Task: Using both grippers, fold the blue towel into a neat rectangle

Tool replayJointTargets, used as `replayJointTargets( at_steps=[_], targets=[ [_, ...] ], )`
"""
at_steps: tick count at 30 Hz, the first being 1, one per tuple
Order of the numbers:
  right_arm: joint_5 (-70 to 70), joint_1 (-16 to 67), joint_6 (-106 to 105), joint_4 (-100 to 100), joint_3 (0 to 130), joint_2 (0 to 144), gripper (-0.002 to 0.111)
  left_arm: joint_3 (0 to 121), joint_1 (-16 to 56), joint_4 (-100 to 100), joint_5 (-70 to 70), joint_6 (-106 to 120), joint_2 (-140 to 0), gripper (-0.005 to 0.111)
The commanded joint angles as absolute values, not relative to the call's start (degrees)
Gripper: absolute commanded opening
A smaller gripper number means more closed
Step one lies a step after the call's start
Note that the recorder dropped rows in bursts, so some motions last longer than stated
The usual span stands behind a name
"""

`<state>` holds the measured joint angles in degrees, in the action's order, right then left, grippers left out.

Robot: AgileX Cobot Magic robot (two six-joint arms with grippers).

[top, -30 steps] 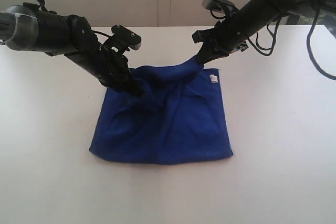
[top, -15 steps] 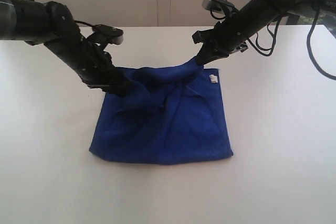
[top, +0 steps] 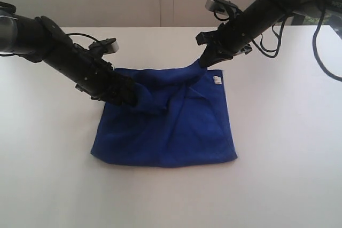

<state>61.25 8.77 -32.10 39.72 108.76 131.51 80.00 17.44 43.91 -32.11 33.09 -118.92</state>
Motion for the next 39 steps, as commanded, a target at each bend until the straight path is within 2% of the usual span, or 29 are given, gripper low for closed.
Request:
replayJointTargets(
  at_steps=[1, 19, 22, 30, 39],
  targets=[
    [61.5, 8.6, -32.2, 40.0, 108.5, 131.5, 0.0, 80.0, 17.4, 48.1, -32.6, 35.8, -118.8, 0.054],
    [61.5, 8.6, -32.2, 40.0, 108.5, 131.5, 0.0, 80.0, 17.4, 48.8, -33.5, 36.2, -120.5, 0.053],
    [61.5, 8.6, -32.2, 40.0, 108.5, 131.5, 0.0, 80.1, 17.4, 48.8, -33.5, 36.2, -120.2, 0.047],
    [61.5, 8.6, -32.2, 40.0, 108.5, 131.5, 0.0, 80.1, 17.4, 47.7, -31.9, 36.2, -119.3, 0.021],
    [61.5, 8.6, -32.2, 40.0, 108.5, 131.5, 0.0, 80.1, 17.4, 46.0, -32.5, 36.2, -119.3, 0.018]
  ],
)
